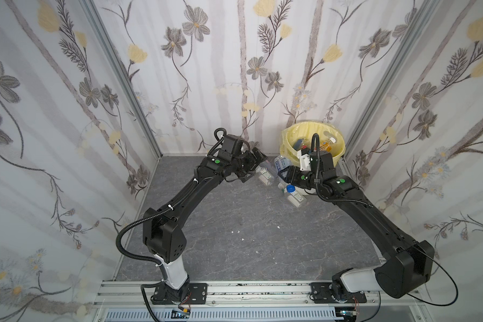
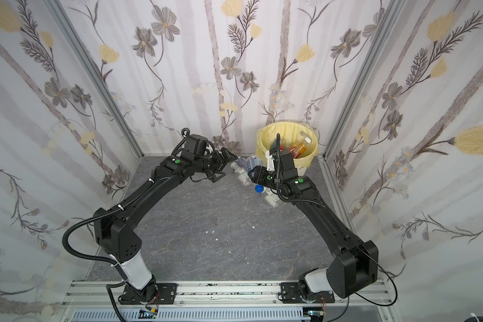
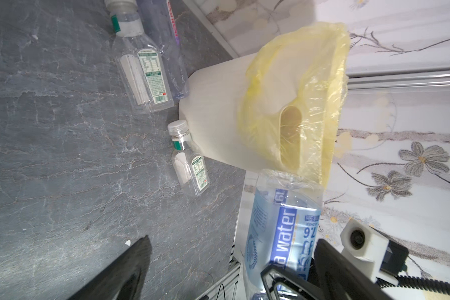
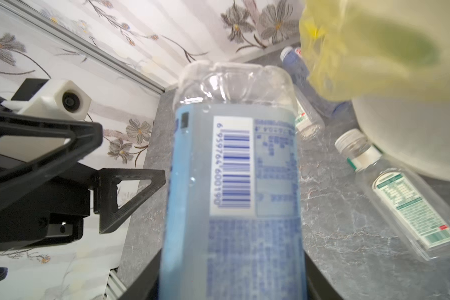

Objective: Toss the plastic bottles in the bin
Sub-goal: 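Carry the Soda Water bottle over the bin with the right gripper while the left opens, then open the right gripper to drop the Soda Water bottle into the bin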

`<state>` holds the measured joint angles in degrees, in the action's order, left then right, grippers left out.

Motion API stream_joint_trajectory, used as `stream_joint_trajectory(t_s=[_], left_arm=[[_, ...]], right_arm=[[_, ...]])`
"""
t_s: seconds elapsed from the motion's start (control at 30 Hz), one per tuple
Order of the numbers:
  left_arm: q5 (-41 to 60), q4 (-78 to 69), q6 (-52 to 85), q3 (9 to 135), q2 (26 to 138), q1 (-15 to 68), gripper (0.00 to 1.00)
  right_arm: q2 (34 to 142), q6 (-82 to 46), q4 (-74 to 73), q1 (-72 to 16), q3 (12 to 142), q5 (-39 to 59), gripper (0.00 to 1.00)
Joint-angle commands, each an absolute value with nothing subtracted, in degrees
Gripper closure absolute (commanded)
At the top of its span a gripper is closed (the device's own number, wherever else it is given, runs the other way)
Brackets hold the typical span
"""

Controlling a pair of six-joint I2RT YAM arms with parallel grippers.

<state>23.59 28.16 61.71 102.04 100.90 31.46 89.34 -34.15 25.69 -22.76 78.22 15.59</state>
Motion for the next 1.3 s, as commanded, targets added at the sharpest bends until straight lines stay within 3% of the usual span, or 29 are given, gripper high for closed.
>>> stream_joint_trajectory(t_s=[0.0,0.53,0.83,0.87,1.07,1.27], left_arm=[[21.6,27.1,60.1,105.8,100.7,32.1,0.00],[22.9,27.0,54.4,130.2,111.8,38.7,0.00],[22.9,27.2,53.8,129.0,111.4,38.7,0.00],[22.9,27.2,53.9,128.4,111.3,38.6,0.00],[23.5,27.3,54.4,125.9,110.3,37.6,0.00],[23.1,27.3,54.9,121.9,108.8,36.3,0.00]], right_arm=[[90.3,-30.0,30.1,-21.7,83.7,10.9,0.44],[99.1,-26.8,38.7,-8.2,125.2,2.5,0.43],[104.2,-27.3,36.3,-5.5,130.3,-0.9,0.41],[106.2,-27.7,37.2,-5.5,129.9,-1.5,0.38],[118.5,-31.7,45.1,-5.4,130.8,0.7,0.02],[117.7,-31.4,43.9,-6.0,128.8,1.3,0.00]])
